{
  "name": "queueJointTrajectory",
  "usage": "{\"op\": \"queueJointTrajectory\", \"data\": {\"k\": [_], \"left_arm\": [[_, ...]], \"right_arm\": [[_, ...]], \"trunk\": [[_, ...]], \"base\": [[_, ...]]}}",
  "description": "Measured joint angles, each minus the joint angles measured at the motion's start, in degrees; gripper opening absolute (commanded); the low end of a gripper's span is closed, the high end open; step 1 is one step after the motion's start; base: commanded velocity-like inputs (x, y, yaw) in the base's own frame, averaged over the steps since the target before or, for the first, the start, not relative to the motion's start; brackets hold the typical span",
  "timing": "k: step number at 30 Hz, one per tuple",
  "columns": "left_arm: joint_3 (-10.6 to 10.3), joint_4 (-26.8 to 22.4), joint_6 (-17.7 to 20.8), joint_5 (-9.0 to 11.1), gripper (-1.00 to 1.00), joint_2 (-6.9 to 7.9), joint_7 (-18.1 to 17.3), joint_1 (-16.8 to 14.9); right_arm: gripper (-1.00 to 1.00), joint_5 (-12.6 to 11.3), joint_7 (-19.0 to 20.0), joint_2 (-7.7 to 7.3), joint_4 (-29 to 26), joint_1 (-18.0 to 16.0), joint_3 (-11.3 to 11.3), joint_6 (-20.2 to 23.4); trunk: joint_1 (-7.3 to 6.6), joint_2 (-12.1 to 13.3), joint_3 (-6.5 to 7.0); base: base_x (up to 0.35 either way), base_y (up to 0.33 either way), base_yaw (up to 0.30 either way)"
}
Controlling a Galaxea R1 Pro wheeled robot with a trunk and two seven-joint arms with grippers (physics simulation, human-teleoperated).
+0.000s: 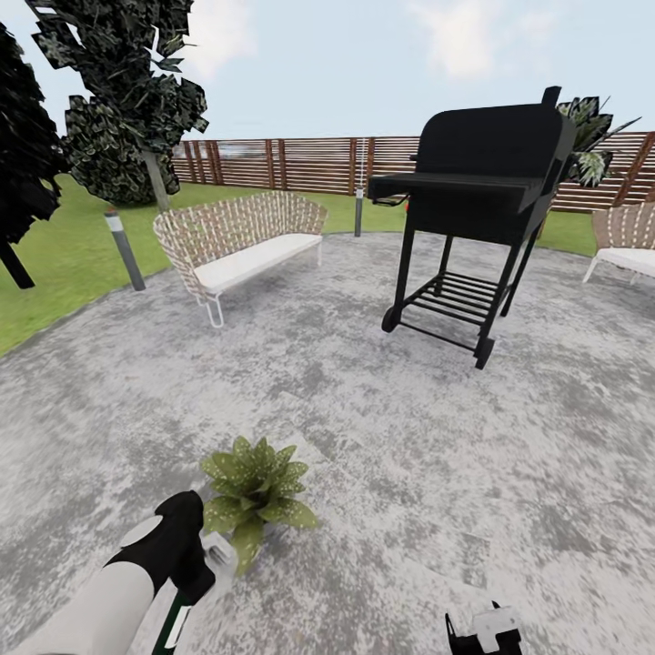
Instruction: Pick up the pesticide atomizer in the garden and spray insectifuge to fully cover both potted plants in the garden.
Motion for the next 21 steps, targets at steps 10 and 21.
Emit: {"op": "queueJointTrajectory", "data": {"k": [10,21], "left_arm": [[-0.09,0.03,1.49,-0.05,-1.0,-0.39,-0.63,-3.61],[0.03,0.1,1.63,0.06,-1.0,-0.53,-0.4,-3.69]], "right_arm": [[1.0,-0.19,-0.01,0.29,-0.09,0.0,-0.02,0.0],[1.0,-0.1,-0.03,0.33,-0.04,0.0,-0.01,-0.01]], "trunk": [[0.03,0.0,0.0],[0.03,0.0,0.0]], "base": [[0.021,0.0,0.082],[0.0,-0.091,0.119]]}}
